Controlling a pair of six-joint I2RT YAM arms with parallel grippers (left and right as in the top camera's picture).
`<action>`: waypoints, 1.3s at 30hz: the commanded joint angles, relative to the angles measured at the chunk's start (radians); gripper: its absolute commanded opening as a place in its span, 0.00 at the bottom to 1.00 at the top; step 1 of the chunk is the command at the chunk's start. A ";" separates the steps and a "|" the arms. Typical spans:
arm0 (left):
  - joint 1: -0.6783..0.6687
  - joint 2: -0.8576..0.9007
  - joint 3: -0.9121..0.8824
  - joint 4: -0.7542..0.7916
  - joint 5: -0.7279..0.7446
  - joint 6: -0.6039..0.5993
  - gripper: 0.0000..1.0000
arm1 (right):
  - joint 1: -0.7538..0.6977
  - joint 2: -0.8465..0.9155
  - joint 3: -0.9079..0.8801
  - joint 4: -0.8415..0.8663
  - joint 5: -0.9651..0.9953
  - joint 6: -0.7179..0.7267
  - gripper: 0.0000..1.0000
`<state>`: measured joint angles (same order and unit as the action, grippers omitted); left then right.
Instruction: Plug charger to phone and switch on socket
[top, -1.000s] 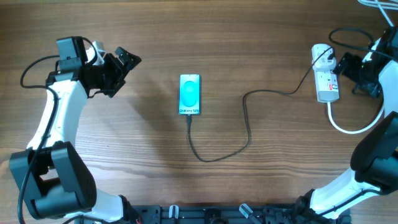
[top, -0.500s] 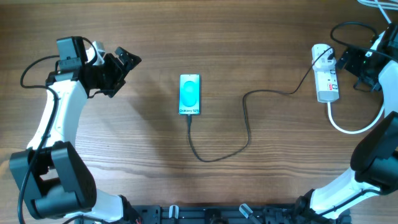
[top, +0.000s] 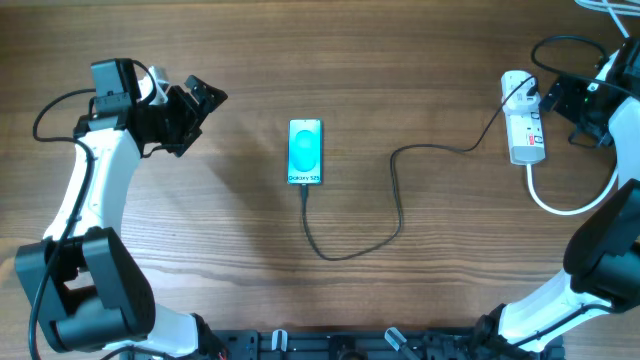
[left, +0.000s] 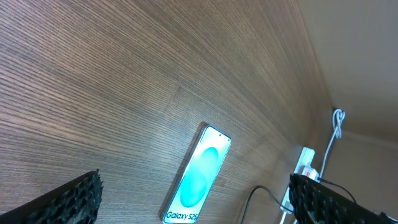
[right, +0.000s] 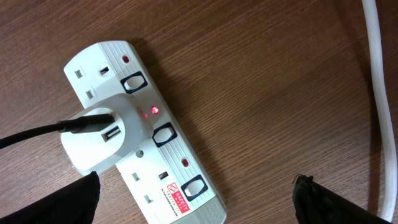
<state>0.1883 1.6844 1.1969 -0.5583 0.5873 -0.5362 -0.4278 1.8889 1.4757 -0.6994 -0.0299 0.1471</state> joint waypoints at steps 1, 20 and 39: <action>0.005 -0.013 0.000 0.000 -0.010 0.015 1.00 | 0.002 -0.014 0.015 0.005 -0.016 -0.016 1.00; 0.004 -0.190 -0.002 0.000 -0.013 0.015 1.00 | 0.002 -0.014 0.015 0.005 -0.016 -0.016 1.00; -0.024 -0.510 -0.443 0.436 -0.299 0.189 1.00 | 0.002 -0.014 0.015 0.005 -0.016 -0.016 1.00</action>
<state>0.1867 1.1931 0.8856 -0.2871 0.3061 -0.3828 -0.4278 1.8889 1.4757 -0.6979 -0.0303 0.1471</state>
